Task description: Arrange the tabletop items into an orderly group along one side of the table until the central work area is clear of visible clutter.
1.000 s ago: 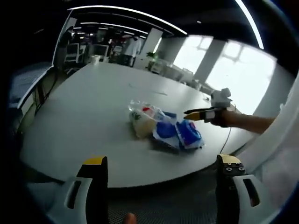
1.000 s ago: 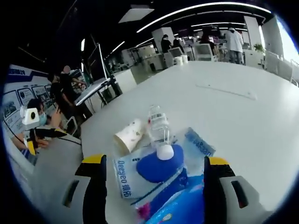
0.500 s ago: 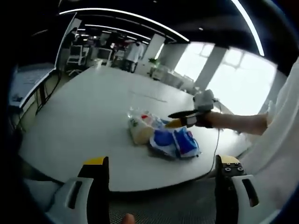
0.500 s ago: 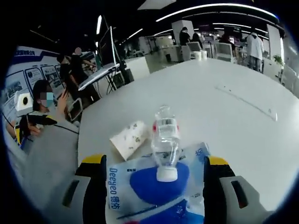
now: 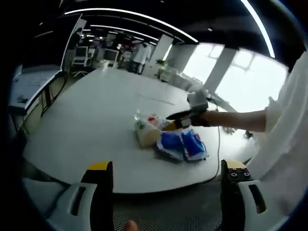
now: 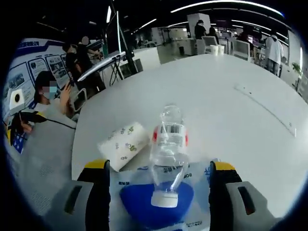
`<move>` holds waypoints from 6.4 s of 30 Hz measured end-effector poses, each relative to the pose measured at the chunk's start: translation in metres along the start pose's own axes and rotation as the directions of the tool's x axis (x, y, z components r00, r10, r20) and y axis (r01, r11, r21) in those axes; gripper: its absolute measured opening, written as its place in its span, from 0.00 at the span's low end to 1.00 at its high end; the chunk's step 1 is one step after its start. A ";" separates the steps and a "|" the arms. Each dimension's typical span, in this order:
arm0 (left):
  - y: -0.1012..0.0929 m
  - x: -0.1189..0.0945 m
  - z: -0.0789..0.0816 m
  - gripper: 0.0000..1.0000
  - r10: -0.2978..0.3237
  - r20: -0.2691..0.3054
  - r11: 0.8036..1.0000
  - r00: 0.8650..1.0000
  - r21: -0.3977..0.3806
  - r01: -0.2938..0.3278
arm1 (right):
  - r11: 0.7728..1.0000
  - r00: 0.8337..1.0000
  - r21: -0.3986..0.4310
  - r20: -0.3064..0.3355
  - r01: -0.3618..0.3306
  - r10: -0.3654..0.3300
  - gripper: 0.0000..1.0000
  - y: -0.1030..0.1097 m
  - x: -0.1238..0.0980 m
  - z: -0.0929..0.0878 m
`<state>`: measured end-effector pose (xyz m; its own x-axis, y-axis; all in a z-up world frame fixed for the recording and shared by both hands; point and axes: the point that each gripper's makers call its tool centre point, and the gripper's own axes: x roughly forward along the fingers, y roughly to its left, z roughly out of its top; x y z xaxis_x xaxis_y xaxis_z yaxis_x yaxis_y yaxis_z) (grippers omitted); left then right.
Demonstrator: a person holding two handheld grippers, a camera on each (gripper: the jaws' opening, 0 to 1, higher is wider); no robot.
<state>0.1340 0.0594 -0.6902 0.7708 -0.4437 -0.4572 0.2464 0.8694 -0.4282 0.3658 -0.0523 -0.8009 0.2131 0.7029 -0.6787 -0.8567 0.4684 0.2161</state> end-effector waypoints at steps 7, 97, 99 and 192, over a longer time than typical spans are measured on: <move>0.002 -0.003 -0.004 0.89 0.011 -0.010 1.000 1.000 -0.003 -0.011 | 1.000 0.999 0.024 -0.033 0.011 -0.010 0.80 -0.008 0.007 -0.008; -0.004 0.104 0.099 0.91 -0.168 -0.060 0.852 0.984 0.493 0.176 | 0.928 0.998 -0.369 0.039 0.058 -0.047 0.25 0.047 -0.082 0.011; -0.007 0.109 0.102 0.92 -0.185 -0.061 0.842 0.981 0.505 0.190 | 0.919 0.999 -0.390 0.031 0.051 -0.042 0.25 0.054 -0.085 0.008; -0.119 0.093 0.098 0.41 -0.635 0.038 0.734 0.772 0.340 0.588 | 0.866 0.599 -0.074 0.693 -0.494 0.401 0.54 0.170 -0.195 0.165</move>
<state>0.2337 -0.0639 -0.6055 0.4605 -0.8862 -0.0518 0.8334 0.4517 -0.3184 0.2562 -0.0221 -0.5159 0.1095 0.9800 0.1661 -0.8821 0.0188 0.4706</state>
